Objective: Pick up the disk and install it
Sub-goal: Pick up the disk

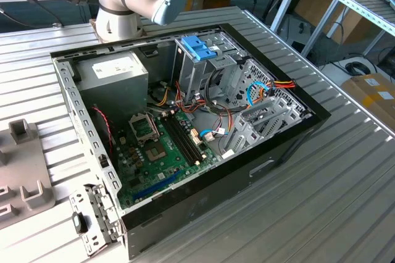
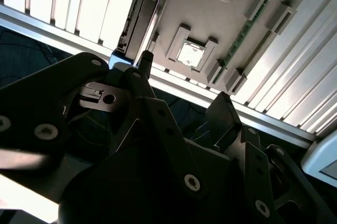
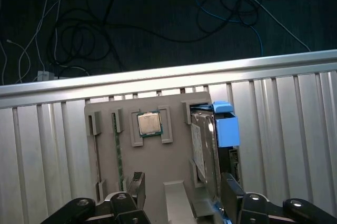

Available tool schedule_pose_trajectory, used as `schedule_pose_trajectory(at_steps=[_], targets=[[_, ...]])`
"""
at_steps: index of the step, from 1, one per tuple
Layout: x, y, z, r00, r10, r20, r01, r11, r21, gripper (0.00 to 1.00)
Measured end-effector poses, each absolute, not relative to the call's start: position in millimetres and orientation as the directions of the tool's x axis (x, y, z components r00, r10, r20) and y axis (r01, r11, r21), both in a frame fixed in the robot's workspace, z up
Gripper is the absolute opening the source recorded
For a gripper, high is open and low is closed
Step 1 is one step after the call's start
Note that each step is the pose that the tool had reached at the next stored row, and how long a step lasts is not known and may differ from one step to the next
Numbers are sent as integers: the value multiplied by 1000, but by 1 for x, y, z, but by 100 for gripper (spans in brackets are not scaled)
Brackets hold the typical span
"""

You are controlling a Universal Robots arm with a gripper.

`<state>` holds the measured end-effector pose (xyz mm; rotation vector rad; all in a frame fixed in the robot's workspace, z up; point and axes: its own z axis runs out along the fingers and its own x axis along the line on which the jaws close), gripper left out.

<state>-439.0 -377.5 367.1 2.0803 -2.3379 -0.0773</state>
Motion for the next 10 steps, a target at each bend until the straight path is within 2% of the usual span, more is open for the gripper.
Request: schedule_pose_trajectory(at_steps=[10], targets=[[-439, -373, 365, -117, -993, -24, -992, 116, 44, 67]])
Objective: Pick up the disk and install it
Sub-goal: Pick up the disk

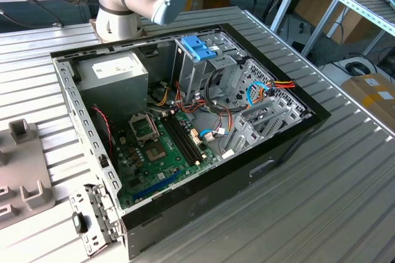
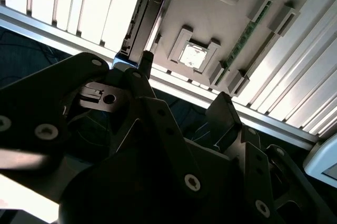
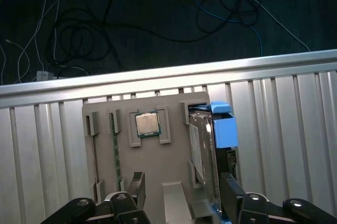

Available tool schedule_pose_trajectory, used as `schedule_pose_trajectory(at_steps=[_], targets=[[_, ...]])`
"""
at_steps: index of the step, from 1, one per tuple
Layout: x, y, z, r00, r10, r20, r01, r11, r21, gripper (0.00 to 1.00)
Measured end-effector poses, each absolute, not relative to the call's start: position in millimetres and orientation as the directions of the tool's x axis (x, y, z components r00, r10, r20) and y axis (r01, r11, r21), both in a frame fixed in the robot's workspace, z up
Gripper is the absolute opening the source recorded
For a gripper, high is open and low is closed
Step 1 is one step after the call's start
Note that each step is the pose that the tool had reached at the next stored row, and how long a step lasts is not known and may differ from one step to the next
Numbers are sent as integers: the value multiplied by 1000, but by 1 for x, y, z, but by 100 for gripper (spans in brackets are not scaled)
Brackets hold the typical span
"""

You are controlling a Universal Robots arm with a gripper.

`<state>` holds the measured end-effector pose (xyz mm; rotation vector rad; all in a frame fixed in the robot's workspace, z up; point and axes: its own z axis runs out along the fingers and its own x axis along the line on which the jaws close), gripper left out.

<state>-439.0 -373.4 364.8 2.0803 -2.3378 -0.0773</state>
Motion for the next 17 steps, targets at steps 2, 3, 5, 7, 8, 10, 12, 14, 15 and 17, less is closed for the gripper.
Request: schedule_pose_trajectory(at_steps=[2, 3, 5, 7, 8, 10, 12, 14, 15, 17], targets=[[-439, -372, 364, -117, -993, -25, -992, 116, 44, 67], [-439, -371, 364, -117, -993, -24, -992, 116, 44, 67], [-439, -370, 364, -117, -993, -25, -992, 116, 44, 67], [-440, -370, 363, -117, -993, -24, -992, 116, 44, 67], [-440, -369, 363, -117, -993, -24, -992, 116, 45, 67], [-440, -369, 363, -117, -993, -25, -992, 115, 44, 67], [-441, -369, 362, -117, -993, -24, -992, 116, 44, 67], [-441, -369, 362, -117, -993, -24, -992, 116, 44, 67], [-441, -369, 362, -117, -993, -24, -992, 115, 44, 67], [-441, -369, 361, -117, -993, -24, -992, 116, 44, 67]])
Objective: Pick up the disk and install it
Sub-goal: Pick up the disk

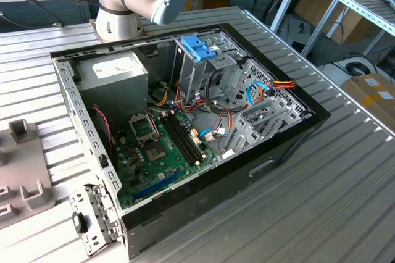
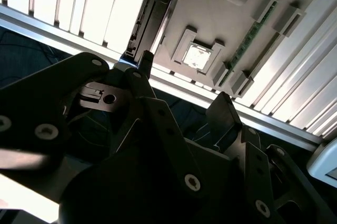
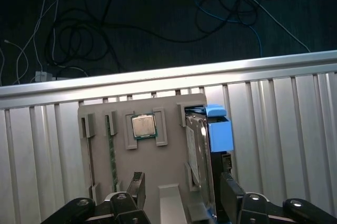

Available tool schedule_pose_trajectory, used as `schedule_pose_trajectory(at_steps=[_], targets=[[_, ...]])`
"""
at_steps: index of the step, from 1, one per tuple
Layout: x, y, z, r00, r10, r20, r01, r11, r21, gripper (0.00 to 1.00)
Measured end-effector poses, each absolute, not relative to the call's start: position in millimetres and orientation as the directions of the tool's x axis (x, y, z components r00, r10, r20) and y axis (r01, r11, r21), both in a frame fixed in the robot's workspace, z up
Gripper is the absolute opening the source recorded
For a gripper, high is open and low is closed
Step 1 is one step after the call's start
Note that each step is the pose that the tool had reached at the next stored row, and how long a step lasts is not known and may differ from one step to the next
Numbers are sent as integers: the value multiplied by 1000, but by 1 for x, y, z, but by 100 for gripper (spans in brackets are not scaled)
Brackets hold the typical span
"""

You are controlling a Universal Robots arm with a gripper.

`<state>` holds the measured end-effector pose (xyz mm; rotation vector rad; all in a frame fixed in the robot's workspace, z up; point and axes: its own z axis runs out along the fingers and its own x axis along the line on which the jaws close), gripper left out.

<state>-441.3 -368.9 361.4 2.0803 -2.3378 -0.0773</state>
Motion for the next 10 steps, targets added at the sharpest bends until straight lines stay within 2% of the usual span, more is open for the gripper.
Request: schedule_pose_trajectory(at_steps=[10], targets=[[-442, -369, 359, -117, -993, -24, -992, 116, 44, 67]])
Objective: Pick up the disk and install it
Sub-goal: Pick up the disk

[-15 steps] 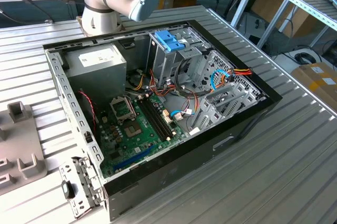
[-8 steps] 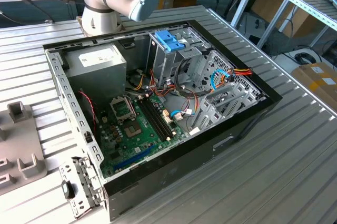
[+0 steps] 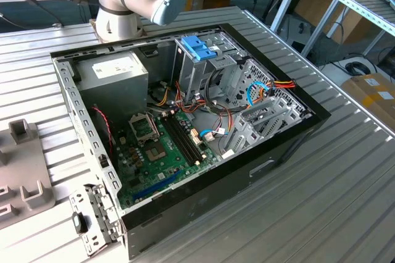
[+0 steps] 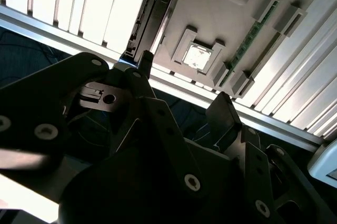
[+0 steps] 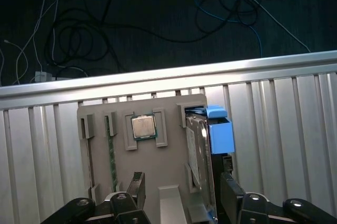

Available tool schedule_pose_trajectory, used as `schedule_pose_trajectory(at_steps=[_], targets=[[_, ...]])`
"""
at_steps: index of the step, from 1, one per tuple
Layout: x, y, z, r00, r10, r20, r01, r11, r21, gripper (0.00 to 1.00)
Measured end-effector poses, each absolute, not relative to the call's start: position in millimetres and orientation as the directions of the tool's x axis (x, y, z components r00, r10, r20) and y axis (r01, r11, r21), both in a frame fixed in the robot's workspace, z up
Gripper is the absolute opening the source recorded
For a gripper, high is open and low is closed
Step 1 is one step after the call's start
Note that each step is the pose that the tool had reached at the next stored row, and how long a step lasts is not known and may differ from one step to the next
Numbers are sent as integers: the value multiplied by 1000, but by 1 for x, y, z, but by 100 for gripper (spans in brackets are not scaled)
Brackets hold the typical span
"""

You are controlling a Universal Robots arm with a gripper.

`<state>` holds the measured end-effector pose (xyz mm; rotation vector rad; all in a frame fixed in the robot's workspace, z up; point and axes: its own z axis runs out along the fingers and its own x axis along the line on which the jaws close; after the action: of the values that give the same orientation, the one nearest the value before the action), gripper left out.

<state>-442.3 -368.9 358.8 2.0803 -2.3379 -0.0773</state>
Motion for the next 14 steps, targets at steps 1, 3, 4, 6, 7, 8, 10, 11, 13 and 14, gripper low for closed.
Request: schedule_pose_trajectory(at_steps=[1, 3, 4, 6, 7, 8, 10, 11, 13, 14], targets=[[-442, -369, 359, -117, -993, -24, -992, 116, 44, 67], [-443, -369, 358, -117, -993, -24, -992, 116, 44, 67], [-443, -369, 358, -117, -993, -24, -992, 115, 44, 67], [-443, -369, 358, -117, -993, -24, -992, 116, 44, 67], [-443, -369, 358, -117, -993, -24, -992, 116, 44, 67], [-443, -369, 358, -117, -993, -24, -992, 116, 44, 67], [-444, -369, 357, -117, -993, -24, -992, 116, 44, 67], [-445, -369, 356, -117, -993, -24, -992, 116, 44, 67], [-445, -369, 355, -117, -993, -24, -992, 116, 44, 67], [-446, -369, 355, -117, -993, -24, -992, 116, 44, 67]])
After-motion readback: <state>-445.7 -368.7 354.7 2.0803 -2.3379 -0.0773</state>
